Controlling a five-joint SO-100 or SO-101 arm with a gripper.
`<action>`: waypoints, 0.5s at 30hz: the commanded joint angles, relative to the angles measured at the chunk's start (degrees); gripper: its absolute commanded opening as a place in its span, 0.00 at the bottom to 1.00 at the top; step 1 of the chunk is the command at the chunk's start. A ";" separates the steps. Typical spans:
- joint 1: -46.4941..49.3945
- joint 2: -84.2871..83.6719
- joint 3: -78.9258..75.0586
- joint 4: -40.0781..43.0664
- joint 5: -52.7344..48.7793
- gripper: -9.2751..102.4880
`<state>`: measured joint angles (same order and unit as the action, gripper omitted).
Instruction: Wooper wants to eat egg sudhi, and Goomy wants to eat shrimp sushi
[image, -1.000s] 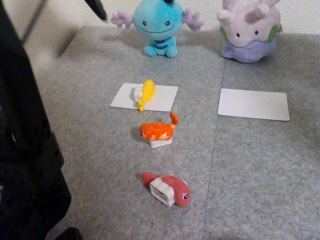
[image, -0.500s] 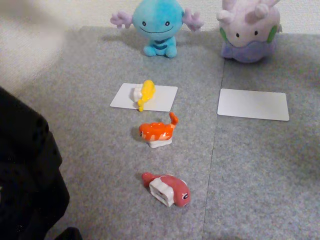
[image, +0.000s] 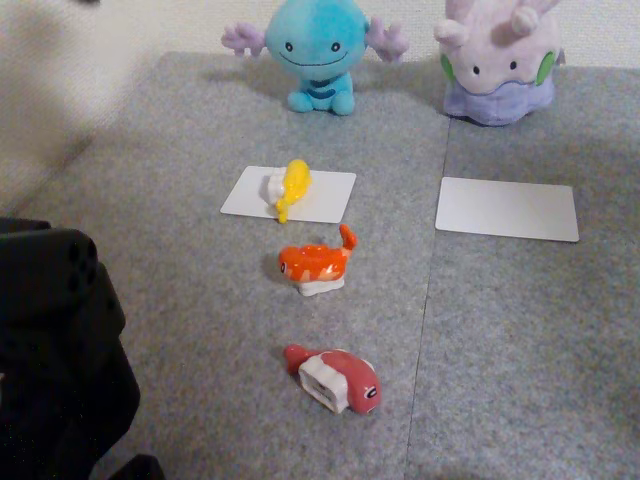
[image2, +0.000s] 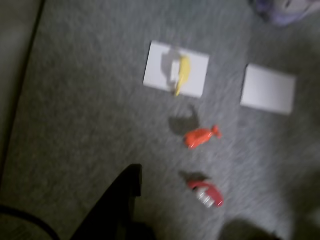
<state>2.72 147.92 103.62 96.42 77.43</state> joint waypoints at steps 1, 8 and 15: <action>3.25 2.02 4.39 -1.14 2.81 0.50; 13.54 -1.93 11.95 -11.07 4.57 0.50; 16.44 -17.14 17.05 -19.07 7.47 0.50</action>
<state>18.37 134.56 120.50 79.45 84.20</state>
